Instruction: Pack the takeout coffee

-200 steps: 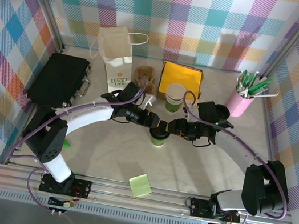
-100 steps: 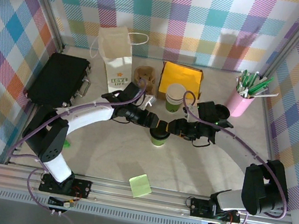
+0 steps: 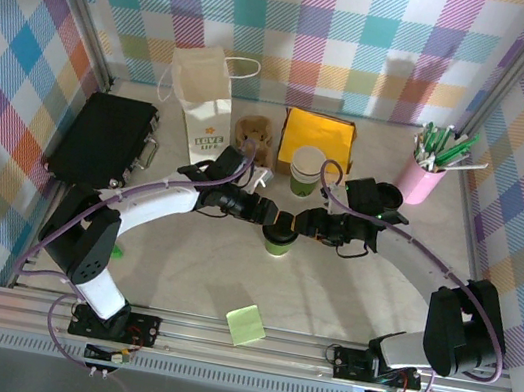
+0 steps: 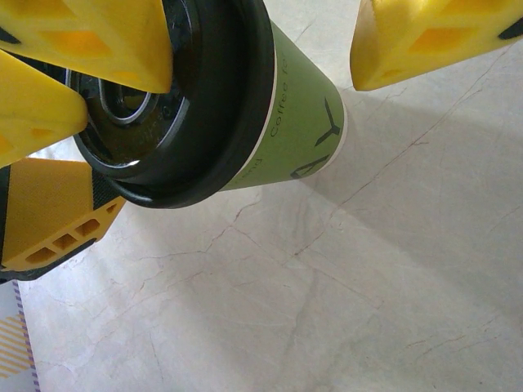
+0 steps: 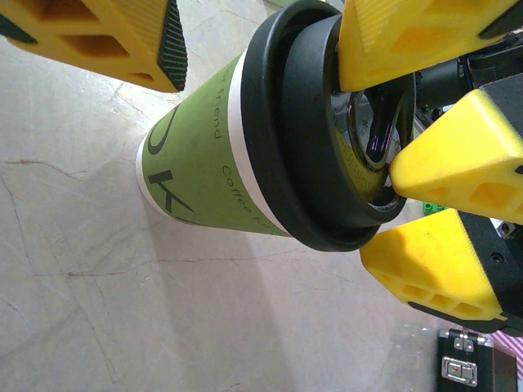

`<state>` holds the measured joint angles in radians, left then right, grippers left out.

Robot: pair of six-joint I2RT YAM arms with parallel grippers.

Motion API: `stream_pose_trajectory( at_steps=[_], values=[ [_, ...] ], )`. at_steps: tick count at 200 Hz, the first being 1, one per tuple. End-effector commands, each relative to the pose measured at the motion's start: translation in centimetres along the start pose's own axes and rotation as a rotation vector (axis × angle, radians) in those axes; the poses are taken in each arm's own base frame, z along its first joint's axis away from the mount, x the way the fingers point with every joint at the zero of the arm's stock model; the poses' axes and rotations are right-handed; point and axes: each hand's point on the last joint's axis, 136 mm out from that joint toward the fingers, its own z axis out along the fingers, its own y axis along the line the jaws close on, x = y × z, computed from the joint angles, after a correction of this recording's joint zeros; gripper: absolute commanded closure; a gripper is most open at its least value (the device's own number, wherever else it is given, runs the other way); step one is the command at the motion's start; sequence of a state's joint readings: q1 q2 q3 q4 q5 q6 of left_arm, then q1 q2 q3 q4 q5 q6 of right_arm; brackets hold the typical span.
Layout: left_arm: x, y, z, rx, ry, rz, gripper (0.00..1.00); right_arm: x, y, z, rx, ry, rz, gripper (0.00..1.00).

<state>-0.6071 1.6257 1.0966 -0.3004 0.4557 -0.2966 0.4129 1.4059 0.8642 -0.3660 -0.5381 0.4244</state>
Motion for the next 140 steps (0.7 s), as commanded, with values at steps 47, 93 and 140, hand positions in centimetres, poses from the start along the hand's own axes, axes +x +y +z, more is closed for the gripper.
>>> stream_pose_trajectory(
  at_steps=[47, 93, 140],
  values=[
    [2.7, 1.6, 0.1, -0.049, 0.066, -0.025, 0.42, 1.9, -2.0, 0.5, 0.064, 0.044, 0.002, 0.48],
    [4.2, 1.8, 1.0, -0.009, 0.086, -0.053, 0.43, 2.9, -3.0, 0.9, 0.076, 0.054, 0.012, 0.48],
    [5.0, 2.5, 1.4, -0.017, 0.075, -0.068, 0.44, 3.6, -3.7, 1.5, 0.084, 0.066, 0.028, 0.48]
  ],
)
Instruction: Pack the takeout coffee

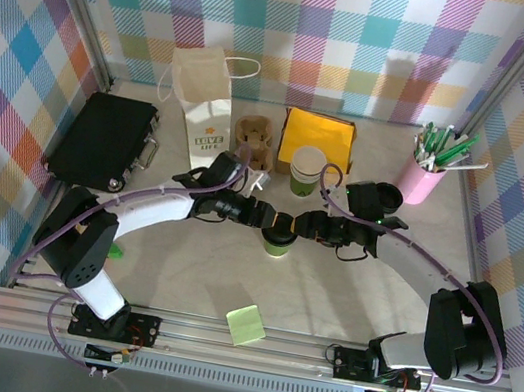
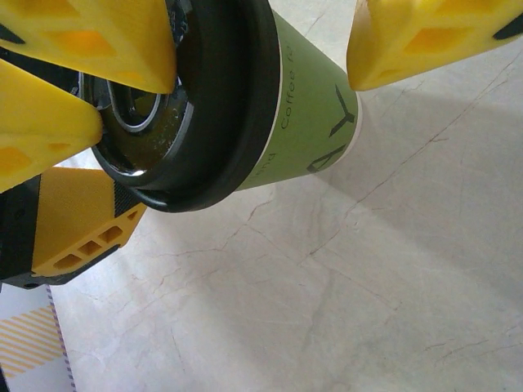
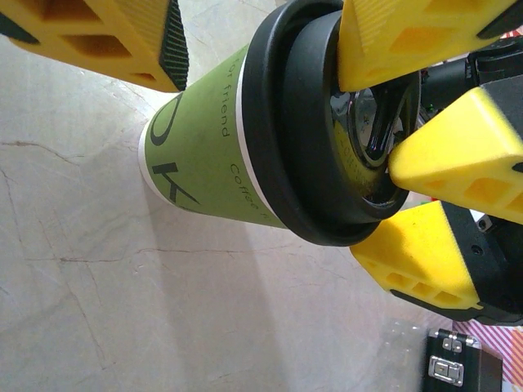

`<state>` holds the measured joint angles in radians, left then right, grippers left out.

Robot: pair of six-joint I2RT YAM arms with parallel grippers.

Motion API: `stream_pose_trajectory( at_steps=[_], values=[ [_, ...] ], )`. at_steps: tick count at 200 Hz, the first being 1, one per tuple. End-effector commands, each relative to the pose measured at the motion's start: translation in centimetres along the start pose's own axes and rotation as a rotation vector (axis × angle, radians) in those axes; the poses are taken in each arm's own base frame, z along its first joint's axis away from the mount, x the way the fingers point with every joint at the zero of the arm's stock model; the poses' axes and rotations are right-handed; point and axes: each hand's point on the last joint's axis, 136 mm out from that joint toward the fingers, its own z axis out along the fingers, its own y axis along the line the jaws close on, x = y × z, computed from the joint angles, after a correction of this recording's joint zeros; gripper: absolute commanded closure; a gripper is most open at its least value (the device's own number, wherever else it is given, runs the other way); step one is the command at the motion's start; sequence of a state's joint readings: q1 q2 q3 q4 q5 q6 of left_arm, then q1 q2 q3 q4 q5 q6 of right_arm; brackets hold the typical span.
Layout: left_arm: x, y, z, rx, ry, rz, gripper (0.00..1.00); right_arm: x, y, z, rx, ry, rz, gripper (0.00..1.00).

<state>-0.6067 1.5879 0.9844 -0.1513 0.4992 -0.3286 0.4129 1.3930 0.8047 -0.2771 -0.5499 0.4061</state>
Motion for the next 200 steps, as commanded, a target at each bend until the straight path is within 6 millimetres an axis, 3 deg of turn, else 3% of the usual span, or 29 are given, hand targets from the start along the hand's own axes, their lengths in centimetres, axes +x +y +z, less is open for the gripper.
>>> stream_pose_trajectory(
  at_steps=[1, 38, 80, 105, 172, 200],
  values=[
    [4.3, 2.9, 0.8, -0.086, 0.115, -0.072, 0.44, 3.5, -3.3, 0.8, 0.108, 0.092, 0.069, 0.49],
    [4.4, 2.7, 0.5, -0.092, 0.122, -0.058, 0.44, 3.4, -3.0, 0.5, 0.107, 0.089, 0.066, 0.48],
    [3.5, 0.0, 1.0, -0.072, 0.113, 0.004, 0.44, 2.5, -0.2, 0.1, 0.053, 0.082, 0.041, 0.47],
    [2.7, -0.1, 0.1, -0.118, 0.083, 0.008, 0.43, 1.9, 0.9, -0.4, 0.053, 0.075, 0.014, 0.46],
    [0.4, -0.9, -2.4, -0.177, 0.014, 0.062, 0.37, 0.2, 1.4, -2.7, 0.181, 0.042, -0.053, 0.41],
    [-0.8, -0.2, -4.7, -0.198, -0.049, 0.041, 0.34, -0.1, 1.7, -3.9, 0.237, 0.032, -0.083, 0.39]
  ],
)
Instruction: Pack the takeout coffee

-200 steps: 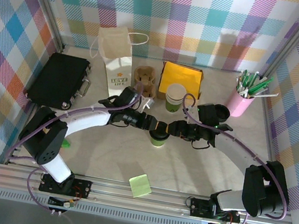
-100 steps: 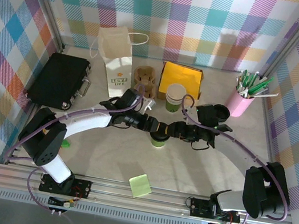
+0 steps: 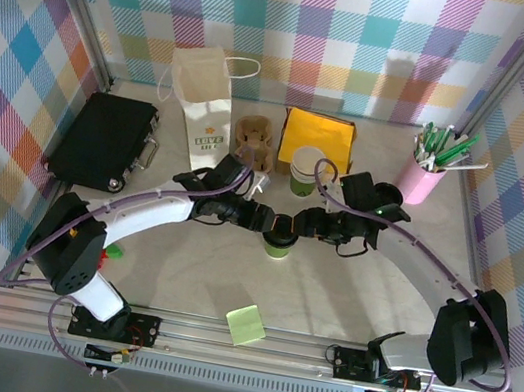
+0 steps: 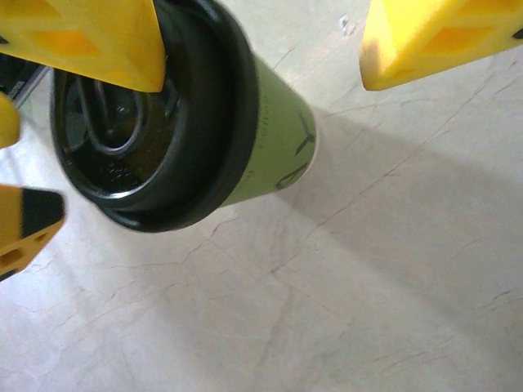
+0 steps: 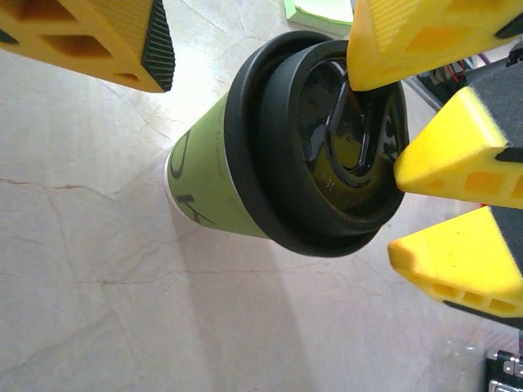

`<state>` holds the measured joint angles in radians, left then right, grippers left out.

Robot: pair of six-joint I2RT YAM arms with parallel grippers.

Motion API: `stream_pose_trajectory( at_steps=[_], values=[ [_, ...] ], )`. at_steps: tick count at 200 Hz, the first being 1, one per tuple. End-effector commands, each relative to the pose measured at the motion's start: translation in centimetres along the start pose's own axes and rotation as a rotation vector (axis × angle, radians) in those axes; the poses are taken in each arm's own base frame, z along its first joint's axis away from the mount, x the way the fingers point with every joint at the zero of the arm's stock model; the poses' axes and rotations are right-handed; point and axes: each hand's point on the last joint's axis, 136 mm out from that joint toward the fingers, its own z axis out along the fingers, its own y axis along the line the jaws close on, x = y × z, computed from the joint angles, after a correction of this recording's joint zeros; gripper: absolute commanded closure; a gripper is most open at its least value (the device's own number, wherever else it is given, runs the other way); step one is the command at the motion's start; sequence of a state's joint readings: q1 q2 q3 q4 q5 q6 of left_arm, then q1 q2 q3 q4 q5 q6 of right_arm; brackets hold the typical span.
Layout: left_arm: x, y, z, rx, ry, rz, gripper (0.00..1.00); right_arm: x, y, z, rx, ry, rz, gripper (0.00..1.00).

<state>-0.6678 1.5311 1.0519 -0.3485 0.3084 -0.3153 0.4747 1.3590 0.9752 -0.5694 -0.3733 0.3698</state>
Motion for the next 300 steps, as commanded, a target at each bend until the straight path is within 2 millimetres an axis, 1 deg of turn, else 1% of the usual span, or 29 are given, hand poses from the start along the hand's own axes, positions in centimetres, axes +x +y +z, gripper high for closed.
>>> stream_pose_trajectory(
  at_steps=[1, 19, 48, 60, 70, 92, 103, 116, 120, 127, 128, 130, 132, 143, 160, 182, 198, 209, 225, 256, 275, 300],
  values=[
    [-1.3, 0.4, -3.1, -0.023, -0.064, 0.007, 0.34, 0.0, 0.2, -1.7, 0.068, -0.007, -0.05, 0.39],
    [-1.9, 0.4, -4.7, 0.013, -0.108, -0.002, 0.31, -0.1, 0.7, -2.5, 0.072, -0.028, -0.075, 0.36],
    [-2.4, 1.4, -7.5, -0.031, -0.164, -0.007, 0.31, -0.1, 1.7, -3.6, 0.094, -0.05, -0.108, 0.33],
    [-2.7, 1.8, -9.2, -0.045, -0.212, -0.015, 0.32, -0.2, 2.3, -3.8, 0.122, -0.06, -0.131, 0.32],
    [-2.9, 2.5, -10.6, -0.079, -0.253, -0.026, 0.32, -0.2, 2.4, -4.0, 0.171, -0.067, -0.138, 0.32],
    [-2.8, 3.6, -13.7, -0.157, -0.346, -0.023, 0.32, -0.3, 3.4, -4.1, 0.246, -0.08, -0.172, 0.28],
    [-2.5, 3.8, -15.0, -0.18, -0.38, -0.017, 0.31, -0.3, 4.0, -3.9, 0.267, -0.076, -0.2, 0.25],
    [-2.1, 3.9, -16.4, -0.199, -0.414, -0.009, 0.31, -0.2, 4.3, -3.5, 0.311, -0.067, -0.224, 0.21],
    [-1.9, 3.9, -16.8, -0.205, -0.421, -0.008, 0.31, -0.3, 4.3, -3.3, 0.324, -0.065, -0.225, 0.16],
    [-1.7, 4.0, -17.4, -0.213, -0.436, -0.004, 0.31, -0.3, 4.4, -3.1, 0.339, -0.06, -0.22, 0.14],
    [-1.7, 4.0, -17.5, -0.214, -0.437, -0.004, 0.31, -0.3, 4.4, -3.0, 0.34, -0.058, -0.219, 0.13],
    [-1.6, 3.9, -17.7, -0.216, -0.444, -0.002, 0.31, -0.3, 4.4, -2.9, 0.343, -0.056, -0.216, 0.08],
    [-1.6, 4.0, -17.8, -0.218, -0.446, 0.0, 0.31, -0.3, 4.4, -2.8, 0.347, -0.055, -0.212, 0.05],
    [-1.3, 4.0, -18.6, -0.226, -0.467, 0.01, 0.3, -0.4, 4.4, -2.4, 0.367, -0.047, -0.19, 0.02],
    [-1.0, 4.0, -19.3, -0.236, -0.485, 0.019, 0.29, -0.4, 4.9, -1.6, 0.373, -0.041, -0.184, 0.0],
    [-0.6, 4.1, -19.3, -0.242, -0.478, 0.023, 0.29, -0.4, 5.2, -0.8, 0.384, -0.037, -0.173, 0.01],
    [-0.6, 4.3, -19.2, -0.244, -0.474, 0.023, 0.29, -0.7, 4.8, -0.9, 0.435, -0.029, -0.114, 0.01],
    [-0.5, 4.3, -19.1, -0.243, -0.474, 0.024, 0.29, -0.5, 5.3, -0.5, 0.44, -0.009, -0.149, 0.01],
    [-0.4, 4.3, -19.0, -0.239, -0.476, 0.023, 0.29, -0.7, 5.0, -0.8, 0.501, -0.046, -0.176, 0.01],
    [-0.4, 4.3, -18.8, -0.233, -0.479, 0.022, 0.29, -0.7, 5.1, -0.6, 0.508, -0.071, -0.183, 0.01],
    [-0.3, 4.4, -18.9, -0.235, -0.483, 0.023, 0.29, -0.7, 5.6, 0.0, 0.5, -0.067, -0.217, 0.01],
    [-0.4, 4.3, -19.1, -0.232, -0.489, 0.027, 0.29, -0.6, 5.3, 0.8, 0.518, -0.05, -0.197, 0.01]
  ],
)
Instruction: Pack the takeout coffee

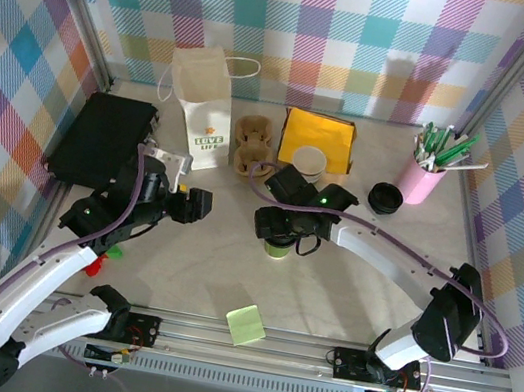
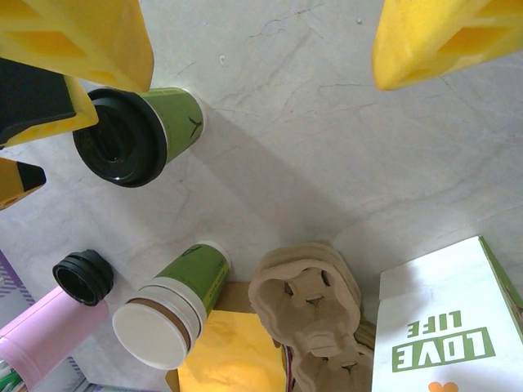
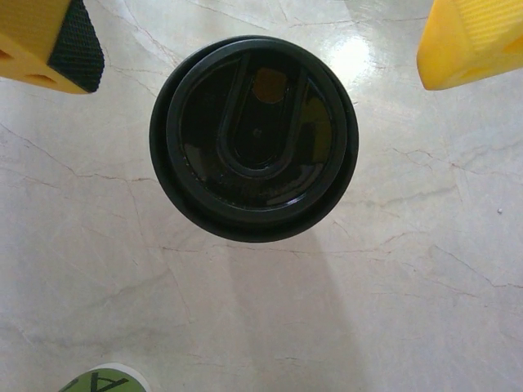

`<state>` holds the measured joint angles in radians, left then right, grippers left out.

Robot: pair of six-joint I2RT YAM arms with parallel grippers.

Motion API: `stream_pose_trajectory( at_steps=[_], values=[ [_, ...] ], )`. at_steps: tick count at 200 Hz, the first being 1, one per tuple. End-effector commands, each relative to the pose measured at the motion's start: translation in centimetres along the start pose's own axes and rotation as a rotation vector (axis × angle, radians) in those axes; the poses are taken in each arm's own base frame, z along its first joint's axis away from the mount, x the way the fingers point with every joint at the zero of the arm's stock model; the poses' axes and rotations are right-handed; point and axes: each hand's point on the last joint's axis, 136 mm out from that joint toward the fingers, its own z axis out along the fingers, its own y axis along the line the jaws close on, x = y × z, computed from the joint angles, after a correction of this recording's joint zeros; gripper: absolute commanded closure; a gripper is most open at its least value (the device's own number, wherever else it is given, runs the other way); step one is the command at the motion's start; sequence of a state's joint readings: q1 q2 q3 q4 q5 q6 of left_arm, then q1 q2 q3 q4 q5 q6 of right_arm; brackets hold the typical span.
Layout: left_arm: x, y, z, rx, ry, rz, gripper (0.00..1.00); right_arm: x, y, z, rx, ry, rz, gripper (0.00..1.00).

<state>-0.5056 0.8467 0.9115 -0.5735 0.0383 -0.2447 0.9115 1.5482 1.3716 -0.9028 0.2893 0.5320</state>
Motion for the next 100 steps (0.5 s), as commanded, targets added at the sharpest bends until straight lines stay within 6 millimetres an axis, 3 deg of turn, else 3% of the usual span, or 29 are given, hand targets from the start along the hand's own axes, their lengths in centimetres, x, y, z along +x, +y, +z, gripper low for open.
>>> stream_pose_trajectory(
  at_steps=[1, 51, 100],
  values=[
    [-0.5, 0.2, -0.4, -0.005, -0.032, 0.011, 0.29, -0.1, 0.0, 0.6, 0.033, 0.011, 0.013, 0.01],
    [-0.4, 0.2, -0.3, 0.0, -0.035, 0.011, 0.29, 0.3, 0.3, 2.1, 0.047, 0.045, 0.034, 0.02],
    [-0.4, 0.1, -0.2, 0.006, -0.036, 0.01, 0.29, 0.5, 0.1, 2.6, 0.065, 0.053, 0.049, 0.1]
  ],
)
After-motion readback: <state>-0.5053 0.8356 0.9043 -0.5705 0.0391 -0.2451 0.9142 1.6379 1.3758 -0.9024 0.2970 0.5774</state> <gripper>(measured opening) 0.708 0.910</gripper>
